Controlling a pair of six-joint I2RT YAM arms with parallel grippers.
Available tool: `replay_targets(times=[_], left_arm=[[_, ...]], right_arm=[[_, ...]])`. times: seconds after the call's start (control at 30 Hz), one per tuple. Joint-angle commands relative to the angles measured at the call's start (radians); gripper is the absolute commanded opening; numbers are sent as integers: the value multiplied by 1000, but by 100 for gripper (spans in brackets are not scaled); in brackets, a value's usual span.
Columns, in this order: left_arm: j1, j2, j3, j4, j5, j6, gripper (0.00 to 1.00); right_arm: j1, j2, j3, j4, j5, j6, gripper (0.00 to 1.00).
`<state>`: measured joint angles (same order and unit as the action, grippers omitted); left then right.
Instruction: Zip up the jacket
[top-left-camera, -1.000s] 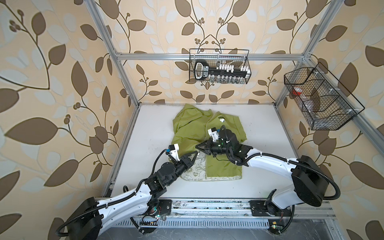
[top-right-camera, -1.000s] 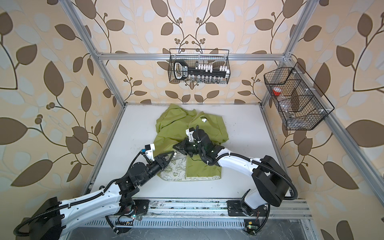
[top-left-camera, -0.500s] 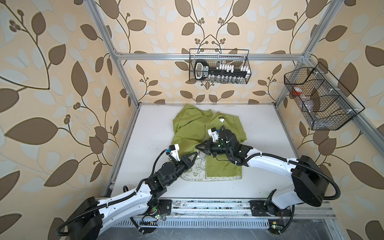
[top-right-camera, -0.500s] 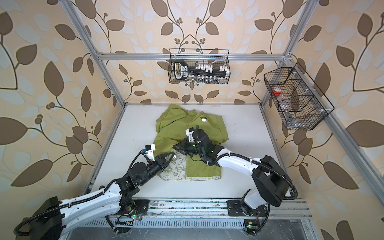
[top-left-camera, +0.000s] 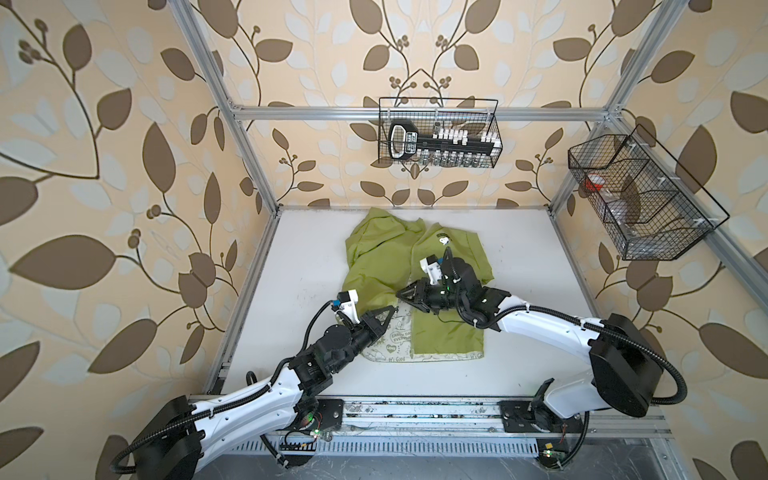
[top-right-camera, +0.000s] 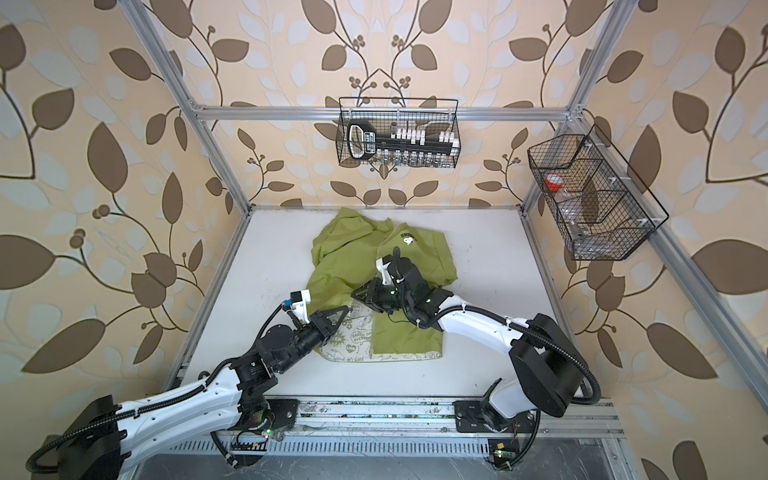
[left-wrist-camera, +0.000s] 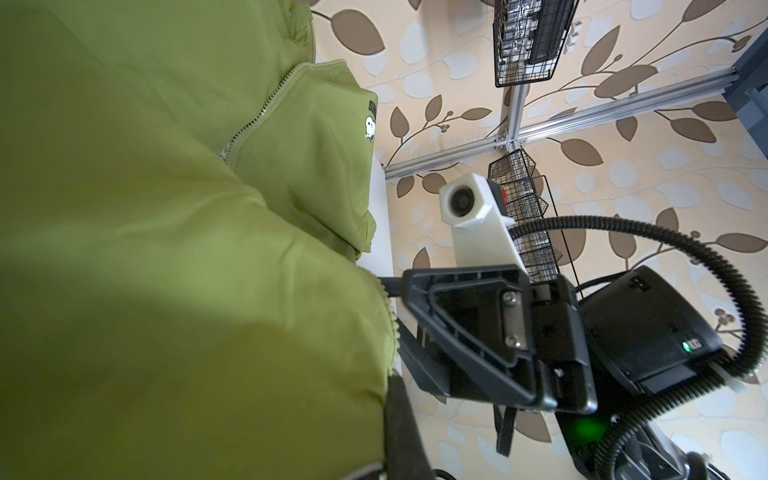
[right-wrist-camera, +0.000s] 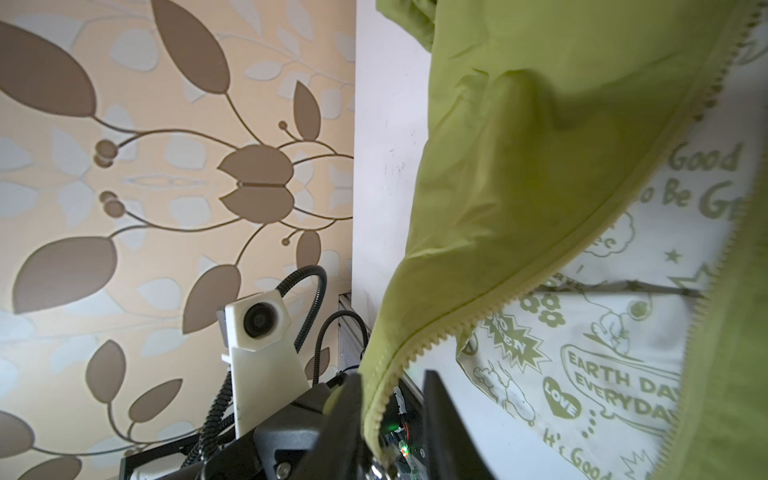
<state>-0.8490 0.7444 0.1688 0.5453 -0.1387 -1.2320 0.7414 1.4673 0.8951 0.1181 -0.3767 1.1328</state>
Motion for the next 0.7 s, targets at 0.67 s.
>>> replay_targets(times=[0.67], left_arm=[[20, 7, 160, -285, -74, 233, 0]], right_arm=[[-201, -464, -336, -399, 163, -284, 56]])
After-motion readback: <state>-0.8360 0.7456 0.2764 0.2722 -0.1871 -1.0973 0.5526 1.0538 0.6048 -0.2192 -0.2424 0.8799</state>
